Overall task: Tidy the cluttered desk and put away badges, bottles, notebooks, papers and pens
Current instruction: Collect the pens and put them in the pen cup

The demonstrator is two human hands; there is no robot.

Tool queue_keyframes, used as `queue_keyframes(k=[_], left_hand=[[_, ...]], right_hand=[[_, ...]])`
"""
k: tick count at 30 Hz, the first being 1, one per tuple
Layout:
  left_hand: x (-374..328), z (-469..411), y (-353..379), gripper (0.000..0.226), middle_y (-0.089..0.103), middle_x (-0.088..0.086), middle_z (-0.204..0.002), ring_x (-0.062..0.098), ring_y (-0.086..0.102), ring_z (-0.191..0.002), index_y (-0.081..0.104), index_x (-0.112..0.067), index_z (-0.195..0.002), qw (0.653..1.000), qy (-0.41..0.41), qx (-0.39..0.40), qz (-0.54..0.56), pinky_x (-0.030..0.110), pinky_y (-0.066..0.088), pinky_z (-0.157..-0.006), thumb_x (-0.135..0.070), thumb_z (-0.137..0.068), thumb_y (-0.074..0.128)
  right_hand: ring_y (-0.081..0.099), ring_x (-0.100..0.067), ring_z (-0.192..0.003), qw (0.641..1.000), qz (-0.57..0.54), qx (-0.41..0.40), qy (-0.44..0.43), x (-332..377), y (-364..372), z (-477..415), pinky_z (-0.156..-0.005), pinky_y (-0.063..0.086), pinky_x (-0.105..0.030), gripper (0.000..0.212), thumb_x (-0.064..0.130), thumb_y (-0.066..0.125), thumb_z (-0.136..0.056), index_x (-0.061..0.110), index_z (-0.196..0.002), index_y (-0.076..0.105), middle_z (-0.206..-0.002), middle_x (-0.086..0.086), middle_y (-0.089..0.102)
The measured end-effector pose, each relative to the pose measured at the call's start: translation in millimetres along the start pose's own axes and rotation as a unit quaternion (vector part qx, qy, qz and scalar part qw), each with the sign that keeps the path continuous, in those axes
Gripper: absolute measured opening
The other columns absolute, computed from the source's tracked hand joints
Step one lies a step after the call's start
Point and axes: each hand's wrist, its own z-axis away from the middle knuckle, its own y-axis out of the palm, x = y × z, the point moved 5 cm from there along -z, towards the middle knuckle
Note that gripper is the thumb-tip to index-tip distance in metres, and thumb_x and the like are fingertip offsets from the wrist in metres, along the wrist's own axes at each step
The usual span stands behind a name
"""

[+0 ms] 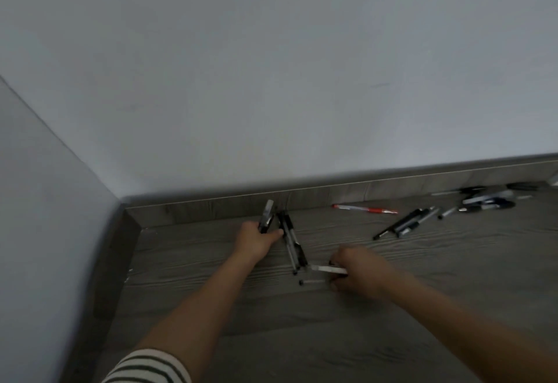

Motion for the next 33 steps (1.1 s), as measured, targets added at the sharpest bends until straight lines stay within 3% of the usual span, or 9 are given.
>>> queue_keyframes(k=[6, 10, 13, 16, 19, 23, 27, 30, 33], left_hand=[[-12.2, 9.5, 19.0, 0.036, 0.055, 0.006, -0.068, 0.019, 0.057, -0.072, 0.049, -0.013, -0.056, 0.996, -0.056, -0.032, -0.055, 0.025, 0.035, -0.058, -0.017, -0.072, 0.082], [-26.8, 19.0, 32.0, 0.021, 0.067, 0.015, -0.086, 0.024, 0.067, -0.084, 0.067, -0.002, -0.081, 0.99, -0.086, -0.047, -0.097, 0.026, 0.043, -0.064, -0.014, -0.07, 0.078], [-32.9, 23.6, 38.7, 0.034, 0.069, 0.021, -0.095, 0.031, 0.068, -0.092, 0.068, 0.005, -0.095, 0.982, -0.1, -0.113, -0.113, 0.028, 0.043, -0.066, -0.02, -0.074, 0.075], [-39.5, 31.8, 41.0, 0.03, 0.069, 0.023, -0.092, 0.035, 0.066, -0.092, 0.068, 0.003, -0.092, 0.976, -0.085, -0.156, -0.123, 0.033, 0.046, -0.07, -0.023, -0.077, 0.072], [-43.2, 40.1, 61.9, 0.03, 0.07, 0.013, -0.078, 0.027, 0.068, -0.08, 0.068, -0.006, -0.077, 0.982, -0.033, -0.087, -0.163, 0.032, 0.048, -0.064, -0.033, -0.071, 0.077], [-52.3, 51.2, 95.8, 0.027, 0.071, 0.008, -0.084, 0.022, 0.067, -0.08, 0.067, -0.011, -0.085, 0.959, 0.064, -0.002, -0.276, 0.028, 0.039, -0.058, -0.033, -0.073, 0.078], [-57.6, 49.2, 98.9, 0.009, 0.064, 0.005, -0.074, 0.013, 0.059, -0.073, 0.066, -0.011, -0.077, 0.967, 0.061, 0.015, -0.246, 0.031, 0.037, -0.057, -0.012, -0.075, 0.075], [-59.7, 40.6, 91.2, 0.027, 0.057, 0.004, -0.064, 0.014, 0.055, -0.069, 0.056, -0.017, -0.059, 0.972, 0.029, 0.013, -0.231, 0.026, 0.035, -0.051, -0.008, -0.074, 0.077], [-78.7, 38.6, 88.4, 0.031, 0.055, 0.003, -0.063, 0.014, 0.052, -0.067, 0.052, -0.019, -0.058, 0.977, 0.069, -0.015, -0.2, 0.028, 0.033, -0.053, -0.008, -0.078, 0.073]], right_hand=[[0.059, -0.017, -0.079, 0.997, -0.082, -0.004, 0.005, -37.6, -10.0, 24.9, -0.068, 0.044, -0.031, 0.014, 0.032, 0.067, -0.081, 0.027, -0.08, 0.054, -0.082, 0.005, 0.06], [0.055, -0.01, -0.067, 0.989, -0.143, -0.027, 0.015, -79.3, -23.3, 35.9, -0.06, 0.04, -0.03, 0.012, 0.025, 0.065, -0.079, 0.026, -0.075, 0.053, -0.073, 0.006, 0.057], [0.056, -0.015, -0.066, 0.965, -0.254, -0.056, 0.047, -115.4, -27.2, 38.4, -0.061, 0.042, -0.033, 0.013, 0.027, 0.06, -0.082, 0.015, -0.082, 0.061, -0.073, -0.002, 0.061], [0.046, -0.009, -0.051, 0.935, -0.334, -0.095, 0.073, -141.9, -35.2, 40.6, -0.055, 0.035, -0.03, 0.022, 0.029, 0.065, -0.086, 0.015, -0.07, 0.057, -0.057, 0.003, 0.05], [0.038, -0.005, -0.044, 0.922, -0.359, -0.121, 0.081, -163.7, -44.3, 48.7, -0.051, 0.03, -0.027, 0.032, 0.029, 0.067, -0.09, 0.016, -0.065, 0.053, -0.052, 0.005, 0.044], [0.039, -0.01, -0.049, 0.91, -0.386, -0.124, 0.084, -185.0, -38.1, 65.7, -0.054, 0.032, -0.03, 0.028, 0.027, 0.066, -0.09, 0.015, -0.068, 0.053, -0.055, 0.002, 0.044], [0.045, -0.007, -0.046, 0.909, -0.384, -0.122, 0.11, -195.1, -26.1, 77.3, -0.051, 0.036, -0.026, 0.022, 0.024, 0.065, -0.091, 0.015, -0.074, 0.056, -0.055, 0.004, 0.051], [0.046, -0.009, -0.044, 0.892, -0.414, -0.126, 0.131, -199.1, -20.7, 84.7, -0.052, 0.037, -0.027, 0.028, 0.023, 0.066, -0.091, 0.018, -0.066, 0.053, -0.048, 0.006, 0.051], [0.041, -0.008, -0.039, 0.851, -0.467, -0.166, 0.172, -206.6, -29.7, 95.1, -0.043, 0.034, -0.021, 0.038, 0.024, 0.064, -0.093, 0.017, -0.058, 0.05, -0.041, 0.007, 0.046]])
